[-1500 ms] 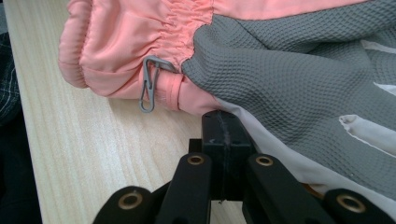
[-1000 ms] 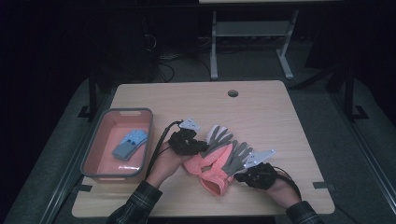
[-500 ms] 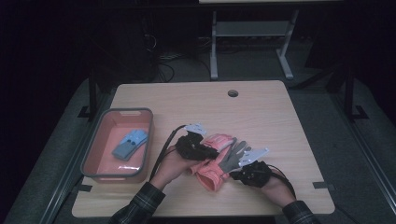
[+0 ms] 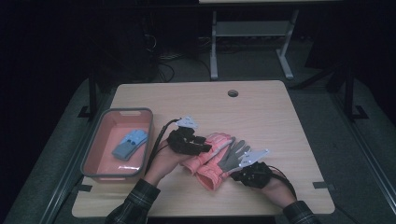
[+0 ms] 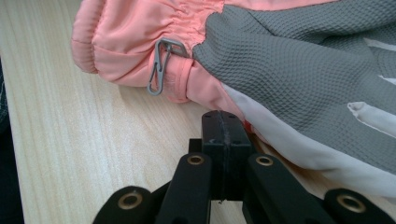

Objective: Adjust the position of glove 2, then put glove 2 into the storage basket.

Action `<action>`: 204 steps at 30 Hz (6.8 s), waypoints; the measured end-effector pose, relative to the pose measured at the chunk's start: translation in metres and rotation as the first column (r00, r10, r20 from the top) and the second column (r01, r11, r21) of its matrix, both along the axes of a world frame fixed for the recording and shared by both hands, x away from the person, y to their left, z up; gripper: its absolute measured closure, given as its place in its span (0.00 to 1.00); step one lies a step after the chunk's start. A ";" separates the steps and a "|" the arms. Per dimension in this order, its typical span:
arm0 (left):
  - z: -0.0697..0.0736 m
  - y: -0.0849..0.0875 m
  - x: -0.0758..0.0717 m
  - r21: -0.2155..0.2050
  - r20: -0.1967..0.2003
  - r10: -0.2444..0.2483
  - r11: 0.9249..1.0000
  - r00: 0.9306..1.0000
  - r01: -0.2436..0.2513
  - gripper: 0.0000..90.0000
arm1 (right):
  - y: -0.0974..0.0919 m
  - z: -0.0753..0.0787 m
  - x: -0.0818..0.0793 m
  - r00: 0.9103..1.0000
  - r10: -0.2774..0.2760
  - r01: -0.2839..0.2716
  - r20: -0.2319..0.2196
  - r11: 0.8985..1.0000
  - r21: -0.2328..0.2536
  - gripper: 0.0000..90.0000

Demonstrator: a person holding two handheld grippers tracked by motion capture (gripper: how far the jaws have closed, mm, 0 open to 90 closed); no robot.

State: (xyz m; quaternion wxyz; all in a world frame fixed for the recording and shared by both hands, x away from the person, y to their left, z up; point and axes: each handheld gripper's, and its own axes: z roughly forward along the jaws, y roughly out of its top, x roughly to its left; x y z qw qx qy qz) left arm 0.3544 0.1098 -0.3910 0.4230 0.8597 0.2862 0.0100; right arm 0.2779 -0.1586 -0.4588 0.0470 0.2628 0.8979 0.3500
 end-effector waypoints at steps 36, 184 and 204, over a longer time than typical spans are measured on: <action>-0.002 -0.003 0.004 0.004 -0.077 -0.022 1.000 0.997 0.022 0.96 | 0.002 -0.004 0.002 1.000 0.000 0.000 0.002 1.000 -0.016 1.00; -0.063 -0.037 0.039 -0.029 -0.411 -0.248 0.965 0.877 0.259 0.70 | 0.014 0.018 0.031 0.982 -0.148 0.139 0.116 0.987 0.077 1.00; -0.009 -0.016 0.028 0.117 -0.119 -0.121 0.984 0.986 0.135 0.72 | -0.055 0.010 0.017 0.947 -0.300 0.291 0.111 0.952 0.095 0.47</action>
